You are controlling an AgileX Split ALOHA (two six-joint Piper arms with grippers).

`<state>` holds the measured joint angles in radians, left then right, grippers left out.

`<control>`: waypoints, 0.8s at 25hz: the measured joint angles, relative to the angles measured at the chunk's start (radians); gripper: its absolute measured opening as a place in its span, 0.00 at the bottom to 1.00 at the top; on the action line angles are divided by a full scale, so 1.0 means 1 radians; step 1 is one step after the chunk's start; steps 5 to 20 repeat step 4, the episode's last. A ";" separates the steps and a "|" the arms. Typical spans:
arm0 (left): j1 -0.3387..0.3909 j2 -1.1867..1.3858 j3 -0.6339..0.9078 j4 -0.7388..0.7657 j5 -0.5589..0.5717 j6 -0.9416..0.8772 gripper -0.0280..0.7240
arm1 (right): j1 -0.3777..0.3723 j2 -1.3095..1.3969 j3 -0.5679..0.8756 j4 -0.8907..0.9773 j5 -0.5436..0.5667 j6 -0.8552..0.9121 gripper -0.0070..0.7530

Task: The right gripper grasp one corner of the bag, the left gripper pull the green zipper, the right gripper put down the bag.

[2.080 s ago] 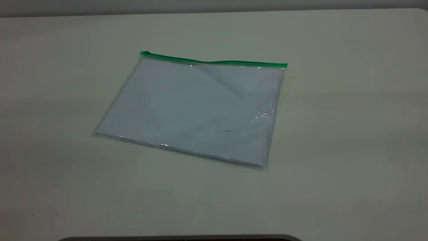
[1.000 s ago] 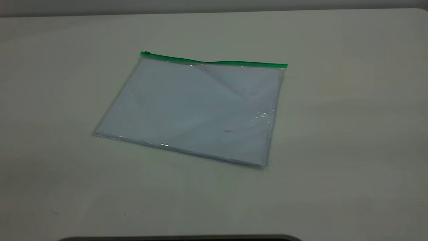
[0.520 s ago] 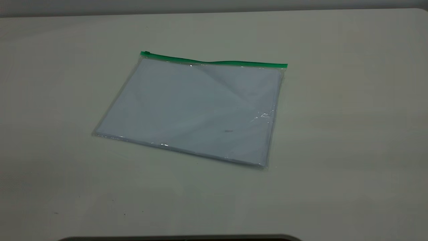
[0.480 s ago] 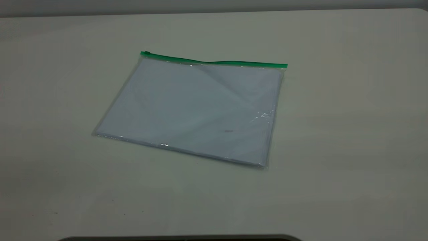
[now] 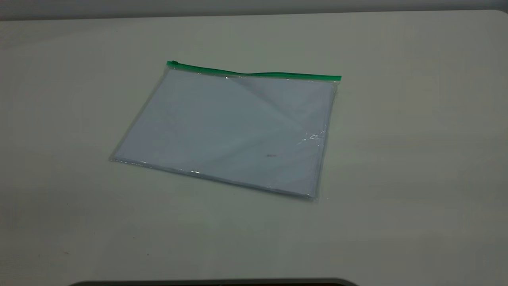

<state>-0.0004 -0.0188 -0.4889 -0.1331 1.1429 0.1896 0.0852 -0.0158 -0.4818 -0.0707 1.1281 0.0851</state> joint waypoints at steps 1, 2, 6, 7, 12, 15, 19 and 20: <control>0.000 0.000 0.000 0.000 0.000 0.000 0.74 | 0.000 0.000 0.000 0.000 0.000 0.000 0.62; 0.000 0.000 0.000 0.000 0.000 0.000 0.74 | 0.000 0.000 0.000 0.000 0.000 0.000 0.62; 0.000 0.000 0.000 0.000 0.001 0.000 0.74 | 0.000 0.000 0.000 0.000 0.000 0.000 0.62; 0.000 0.000 0.000 0.000 0.001 0.000 0.74 | 0.000 0.000 0.000 0.000 0.000 0.000 0.62; 0.000 0.000 0.000 0.000 0.001 0.000 0.74 | 0.000 0.000 0.000 0.000 0.000 0.000 0.62; 0.000 0.000 0.000 0.000 0.001 0.000 0.74 | 0.000 0.000 0.000 0.000 0.000 0.000 0.62; 0.000 0.000 0.000 0.000 0.001 0.000 0.74 | 0.000 0.000 0.000 0.000 0.000 0.000 0.62; 0.000 0.000 0.000 0.000 0.001 0.000 0.74 | 0.000 0.000 0.000 0.000 0.000 0.000 0.62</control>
